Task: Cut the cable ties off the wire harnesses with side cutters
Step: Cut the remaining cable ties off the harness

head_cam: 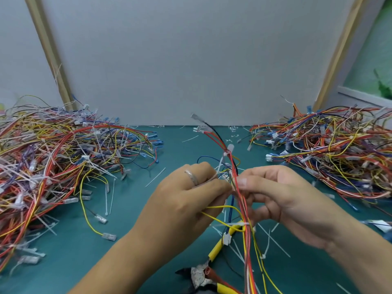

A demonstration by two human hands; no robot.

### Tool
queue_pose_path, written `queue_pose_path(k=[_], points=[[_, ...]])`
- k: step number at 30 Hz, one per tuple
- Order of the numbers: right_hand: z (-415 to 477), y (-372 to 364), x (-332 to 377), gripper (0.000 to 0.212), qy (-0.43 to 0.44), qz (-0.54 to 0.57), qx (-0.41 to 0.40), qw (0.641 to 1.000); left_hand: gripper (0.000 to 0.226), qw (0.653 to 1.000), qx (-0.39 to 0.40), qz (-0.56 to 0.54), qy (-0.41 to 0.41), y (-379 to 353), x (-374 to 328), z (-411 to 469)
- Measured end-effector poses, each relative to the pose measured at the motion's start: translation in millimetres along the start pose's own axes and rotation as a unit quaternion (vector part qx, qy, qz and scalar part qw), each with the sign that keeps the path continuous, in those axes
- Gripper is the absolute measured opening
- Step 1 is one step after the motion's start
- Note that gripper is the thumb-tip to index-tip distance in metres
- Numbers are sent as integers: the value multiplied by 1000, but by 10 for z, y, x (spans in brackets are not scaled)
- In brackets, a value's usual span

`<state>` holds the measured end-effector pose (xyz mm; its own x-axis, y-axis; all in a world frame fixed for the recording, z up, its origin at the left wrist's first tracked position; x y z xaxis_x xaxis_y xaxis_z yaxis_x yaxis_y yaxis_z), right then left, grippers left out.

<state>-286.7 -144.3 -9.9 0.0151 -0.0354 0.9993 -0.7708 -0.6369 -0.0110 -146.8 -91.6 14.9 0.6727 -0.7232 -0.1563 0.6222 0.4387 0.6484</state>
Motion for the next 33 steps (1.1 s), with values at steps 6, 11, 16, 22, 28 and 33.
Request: queue_pose_path(k=[6,11,16,22,28,33], points=[[-13,10,-12,7,-39,-36,5,999,22,999,31,20,-14,-18,-21,19],[1,-10,-49,14,-48,-35,-9,998,21,998,61,-21,16,-71,-5,1],[23,16,-57,33,-37,-43,-25,998,23,996,81,-24,26,-81,-12,12],[33,35,-67,14,-22,-41,-40,998,19,988,78,-115,63,-64,116,-9],[28,25,-46,19,15,-75,-73,994,9,830,-168,-474,242,208,594,-47],[23,-30,-71,15,30,-82,-86,992,26,906,-51,-330,259,13,465,-56]])
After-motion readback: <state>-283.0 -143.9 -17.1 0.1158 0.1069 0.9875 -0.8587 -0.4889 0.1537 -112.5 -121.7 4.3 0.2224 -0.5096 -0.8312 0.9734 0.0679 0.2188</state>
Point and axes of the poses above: each hand's wrist, its own z-axis towards the middle knuckle, its own y-axis out of the back of the hand, x = y × z, the point moved 6 cm from there along z, towards the middle knuckle, and after that the axes turned 7 degrees about x, right-handed, at the moved point
